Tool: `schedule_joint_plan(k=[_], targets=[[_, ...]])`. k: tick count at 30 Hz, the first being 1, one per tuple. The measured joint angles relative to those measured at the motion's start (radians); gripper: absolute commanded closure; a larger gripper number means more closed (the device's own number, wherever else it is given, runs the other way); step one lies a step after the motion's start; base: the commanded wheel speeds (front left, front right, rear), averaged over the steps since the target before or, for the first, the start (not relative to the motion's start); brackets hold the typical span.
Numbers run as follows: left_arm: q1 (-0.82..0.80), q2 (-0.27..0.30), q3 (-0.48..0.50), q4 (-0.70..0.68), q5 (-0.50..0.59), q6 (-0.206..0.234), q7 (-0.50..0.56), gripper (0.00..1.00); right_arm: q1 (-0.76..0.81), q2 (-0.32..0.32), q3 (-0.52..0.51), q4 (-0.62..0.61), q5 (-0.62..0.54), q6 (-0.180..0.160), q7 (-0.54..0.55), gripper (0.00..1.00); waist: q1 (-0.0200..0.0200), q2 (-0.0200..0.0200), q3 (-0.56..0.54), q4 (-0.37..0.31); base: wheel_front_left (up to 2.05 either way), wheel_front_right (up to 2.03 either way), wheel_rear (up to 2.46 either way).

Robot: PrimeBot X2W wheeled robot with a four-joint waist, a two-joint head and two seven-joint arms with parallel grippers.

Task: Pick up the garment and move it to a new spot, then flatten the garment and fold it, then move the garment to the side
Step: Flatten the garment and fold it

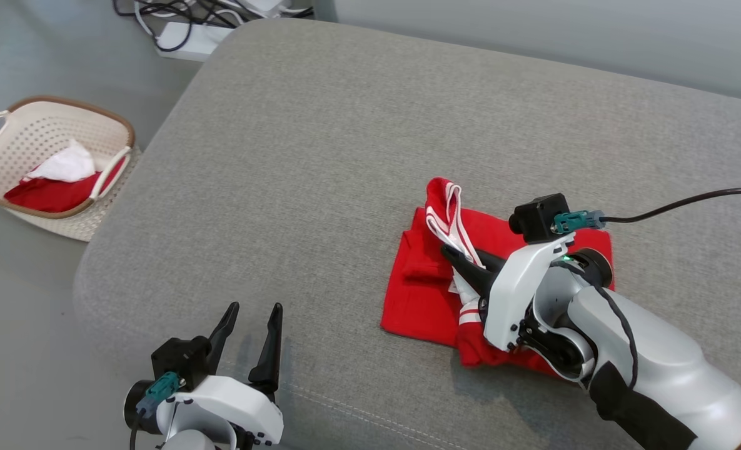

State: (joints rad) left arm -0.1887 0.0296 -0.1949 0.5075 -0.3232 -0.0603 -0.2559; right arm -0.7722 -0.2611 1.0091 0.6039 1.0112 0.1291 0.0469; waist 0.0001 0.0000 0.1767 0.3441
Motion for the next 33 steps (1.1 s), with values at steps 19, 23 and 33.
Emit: schedule_joint_plan(k=[19, 23, 33], targets=[[0.02, 0.002, 0.043, -0.045, 0.016, 0.01, 0.0, 0.0, 0.127, -0.118, -0.16, 0.082, 0.179, 0.0, -0.262, 0.0, -0.0001, 0.0, 0.005, -0.103, 0.0, 0.0, 0.0], [0.016, 0.002, 0.049, -0.049, 0.025, 0.01, 0.0, 0.0, 0.169, -0.11, -0.151, 0.081, 0.208, 0.0, -0.263, 0.0, 0.0, 0.0, 0.021, -0.125, 0.0, 0.0, 0.0], [0.01, 0.002, 0.041, -0.053, 0.024, 0.009, 0.0, 0.0, 0.167, -0.085, -0.1, 0.097, 0.248, 0.0, -0.251, 0.0, 0.0, 0.0, 0.042, -0.105, 0.0, 0.0, 0.0]])
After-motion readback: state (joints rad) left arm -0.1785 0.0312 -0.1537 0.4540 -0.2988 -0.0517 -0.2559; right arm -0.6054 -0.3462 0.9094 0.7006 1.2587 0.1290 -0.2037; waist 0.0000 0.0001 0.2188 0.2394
